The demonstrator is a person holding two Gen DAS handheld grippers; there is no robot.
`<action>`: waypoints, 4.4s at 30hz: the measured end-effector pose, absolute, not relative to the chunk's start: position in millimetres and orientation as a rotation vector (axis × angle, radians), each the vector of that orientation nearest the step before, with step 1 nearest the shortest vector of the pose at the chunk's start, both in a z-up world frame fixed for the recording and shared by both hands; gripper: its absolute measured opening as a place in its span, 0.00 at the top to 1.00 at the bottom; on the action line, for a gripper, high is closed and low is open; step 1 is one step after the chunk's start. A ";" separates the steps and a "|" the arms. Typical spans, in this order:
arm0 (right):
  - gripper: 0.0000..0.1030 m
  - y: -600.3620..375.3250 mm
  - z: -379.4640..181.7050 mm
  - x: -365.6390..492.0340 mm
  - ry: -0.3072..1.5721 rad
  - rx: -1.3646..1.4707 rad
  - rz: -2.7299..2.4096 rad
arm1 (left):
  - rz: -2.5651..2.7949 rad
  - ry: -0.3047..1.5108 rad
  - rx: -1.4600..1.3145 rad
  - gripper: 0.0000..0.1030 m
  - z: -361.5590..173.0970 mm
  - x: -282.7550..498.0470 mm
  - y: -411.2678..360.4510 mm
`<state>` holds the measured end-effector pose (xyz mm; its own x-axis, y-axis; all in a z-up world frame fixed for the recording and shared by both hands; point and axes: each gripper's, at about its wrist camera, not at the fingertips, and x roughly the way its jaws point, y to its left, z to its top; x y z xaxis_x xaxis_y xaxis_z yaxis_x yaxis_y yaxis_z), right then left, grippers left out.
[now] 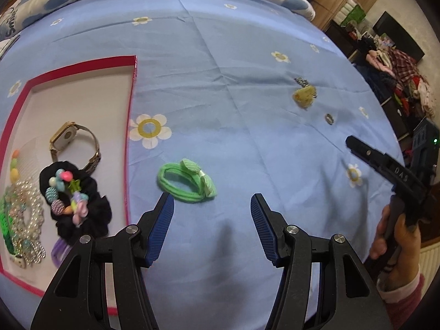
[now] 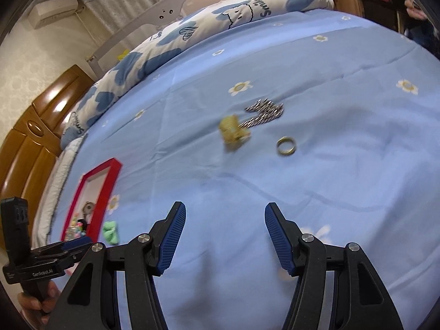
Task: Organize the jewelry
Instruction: 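Grasp the green hair tie with the left gripper while the right gripper grasps the gold ring, then carry the green hair tie and gold ring over the red tray, then open both grippers to drop the hair tie and ring into the tray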
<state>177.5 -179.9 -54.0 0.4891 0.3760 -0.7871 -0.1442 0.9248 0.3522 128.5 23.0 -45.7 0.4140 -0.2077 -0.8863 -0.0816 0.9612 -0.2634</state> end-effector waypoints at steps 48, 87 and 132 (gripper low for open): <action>0.77 -123.0 -51.1 156.9 1.015 0.231 0.503 | -0.064 1.057 -0.346 0.92 -17.9 97.1 54.8; 0.77 58.9 -33.7 106.3 1.048 0.088 0.850 | 0.154 0.986 -0.522 0.92 -23.5 19.6 183.2; 0.72 121.5 -76.9 114.2 1.115 -0.067 0.875 | 0.206 1.031 -0.576 0.73 -55.1 17.1 212.7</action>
